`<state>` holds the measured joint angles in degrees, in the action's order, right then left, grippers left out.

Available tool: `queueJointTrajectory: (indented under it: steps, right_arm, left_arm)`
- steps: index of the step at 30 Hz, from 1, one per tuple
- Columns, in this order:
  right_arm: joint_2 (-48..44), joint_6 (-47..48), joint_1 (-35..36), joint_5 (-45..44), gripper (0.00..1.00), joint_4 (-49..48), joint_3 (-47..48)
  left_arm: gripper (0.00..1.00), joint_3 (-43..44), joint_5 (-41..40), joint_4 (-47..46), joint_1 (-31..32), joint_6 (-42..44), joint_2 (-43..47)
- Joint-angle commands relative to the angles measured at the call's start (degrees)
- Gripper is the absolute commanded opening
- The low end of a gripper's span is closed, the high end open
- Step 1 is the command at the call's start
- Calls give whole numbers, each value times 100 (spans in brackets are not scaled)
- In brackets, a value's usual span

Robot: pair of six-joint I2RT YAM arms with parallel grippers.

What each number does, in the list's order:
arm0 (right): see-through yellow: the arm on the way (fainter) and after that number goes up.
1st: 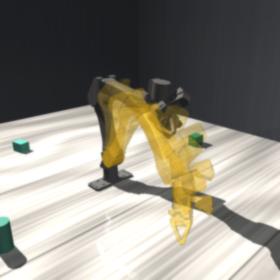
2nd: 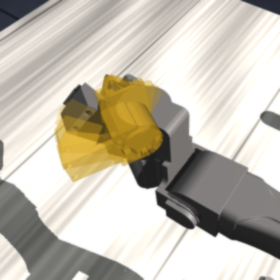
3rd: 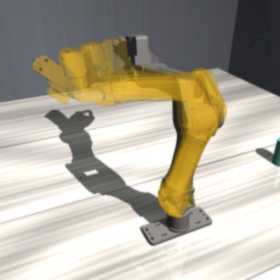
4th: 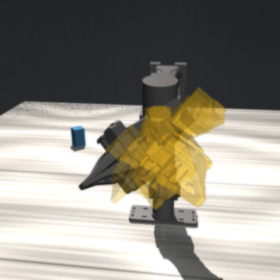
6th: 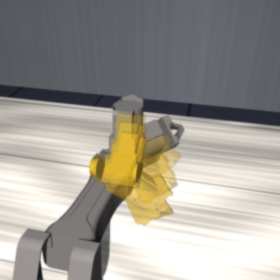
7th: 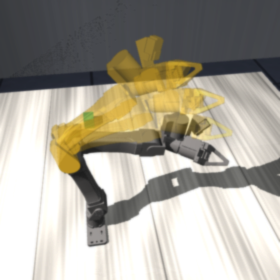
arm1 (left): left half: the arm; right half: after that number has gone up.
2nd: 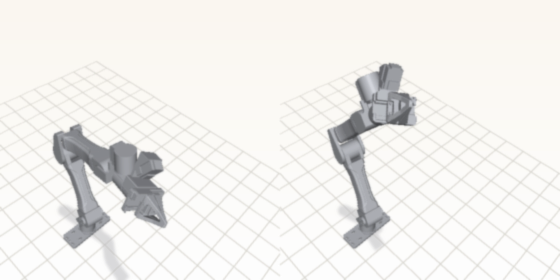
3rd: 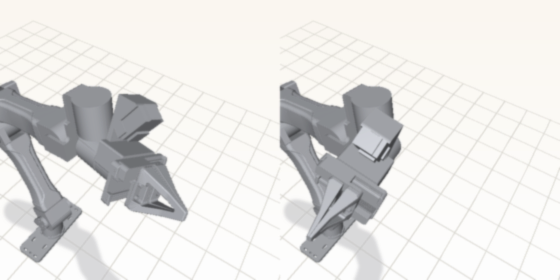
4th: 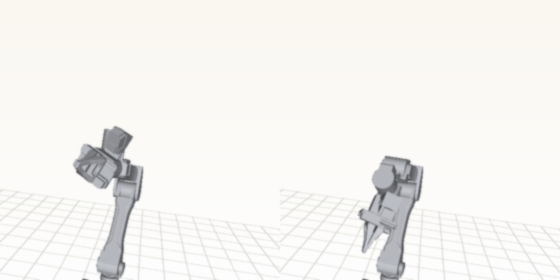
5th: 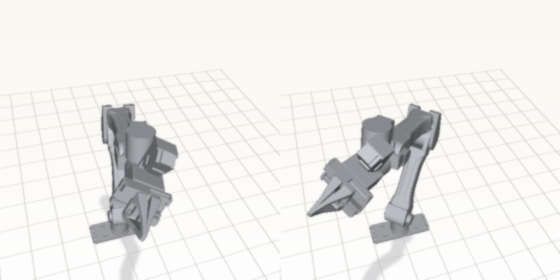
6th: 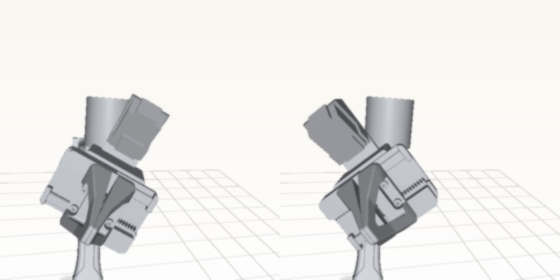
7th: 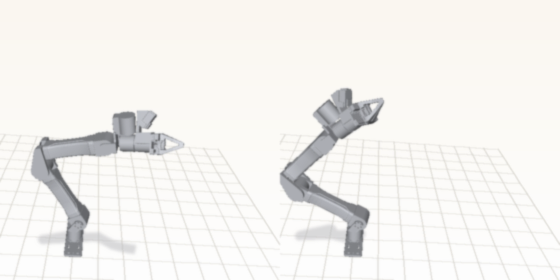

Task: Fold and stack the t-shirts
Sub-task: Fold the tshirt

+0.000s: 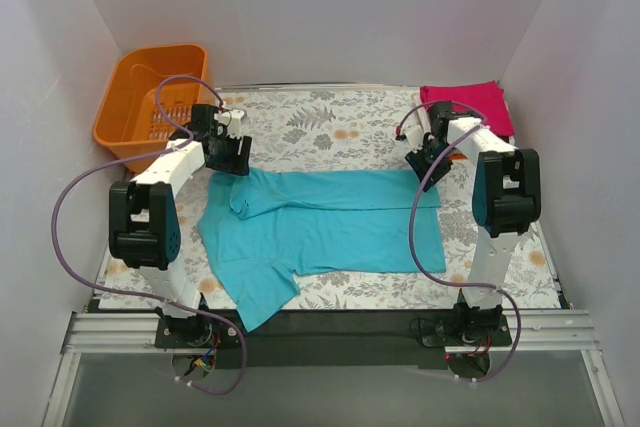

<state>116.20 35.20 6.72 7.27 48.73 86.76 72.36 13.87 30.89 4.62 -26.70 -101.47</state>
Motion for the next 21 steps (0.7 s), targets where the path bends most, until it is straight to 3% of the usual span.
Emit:
queueJointTrajectory:
  steps: [1,5,10,21]
  right_arm:
    - [-590,-21,-171,-146,34,5,-229]
    - [-441,-311,-417,-217,33,-13,-19]
    - [-353,-575,-444,-199,35,-83,51]
    - [289,-1173,-540,310,35,-100,315]
  left_arm:
    - [56,-204,-322,127,21,-239,540]
    - [57,-249,-393,127,12,-476,576]
    - [66,-187,-411,250,12,-608,646]
    - [68,-231,-166,286,-93,-1065,558]
